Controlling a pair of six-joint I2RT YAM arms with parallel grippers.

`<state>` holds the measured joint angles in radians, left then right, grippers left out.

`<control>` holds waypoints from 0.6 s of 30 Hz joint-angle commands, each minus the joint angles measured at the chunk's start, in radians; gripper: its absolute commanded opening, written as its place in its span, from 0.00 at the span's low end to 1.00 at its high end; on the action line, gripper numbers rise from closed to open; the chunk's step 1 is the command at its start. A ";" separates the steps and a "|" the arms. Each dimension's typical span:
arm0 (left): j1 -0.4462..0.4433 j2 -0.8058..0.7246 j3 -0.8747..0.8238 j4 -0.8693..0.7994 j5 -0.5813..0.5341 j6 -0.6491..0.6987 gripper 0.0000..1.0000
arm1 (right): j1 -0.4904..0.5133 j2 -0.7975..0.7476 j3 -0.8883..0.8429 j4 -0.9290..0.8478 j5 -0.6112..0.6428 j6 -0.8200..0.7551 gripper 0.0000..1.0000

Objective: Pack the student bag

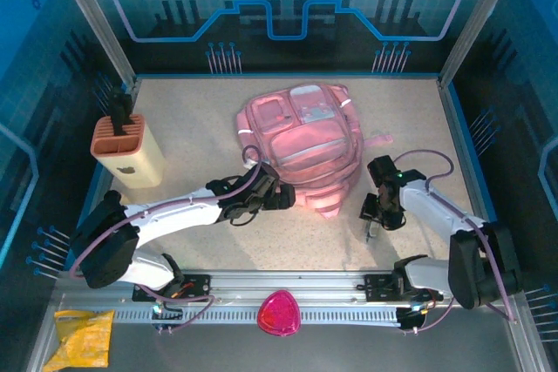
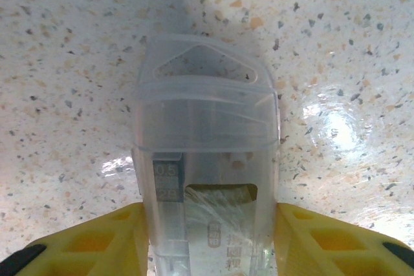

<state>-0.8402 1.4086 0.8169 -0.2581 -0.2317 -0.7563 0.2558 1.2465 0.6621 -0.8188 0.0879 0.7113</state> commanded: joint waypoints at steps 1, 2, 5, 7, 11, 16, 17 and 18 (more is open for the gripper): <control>0.006 -0.027 0.083 -0.065 -0.048 0.109 0.99 | 0.017 -0.038 0.033 -0.032 -0.005 -0.039 0.49; 0.010 -0.026 0.097 -0.070 -0.052 0.145 0.99 | 0.017 -0.047 0.045 -0.040 0.002 -0.049 0.49; 0.031 -0.011 0.157 -0.106 -0.060 0.247 0.99 | 0.022 -0.071 0.077 -0.057 0.007 -0.076 0.48; 0.046 0.008 0.197 -0.110 -0.047 0.333 0.99 | 0.026 -0.084 0.100 -0.075 0.015 -0.085 0.48; 0.053 0.059 0.277 -0.101 -0.085 0.534 0.99 | 0.042 -0.108 0.138 -0.096 0.008 -0.108 0.47; 0.068 0.131 0.349 -0.033 -0.069 0.754 0.99 | 0.073 -0.104 0.181 -0.109 -0.018 -0.123 0.47; 0.068 0.158 0.373 -0.031 -0.060 0.799 0.99 | 0.079 -0.102 0.193 -0.112 -0.024 -0.128 0.47; 0.069 0.183 0.394 -0.033 -0.060 0.837 0.99 | 0.085 -0.095 0.206 -0.118 -0.031 -0.133 0.47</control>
<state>-0.7807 1.5406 1.1496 -0.3115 -0.2916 -0.1188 0.3172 1.1484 0.8196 -0.8944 0.0856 0.6075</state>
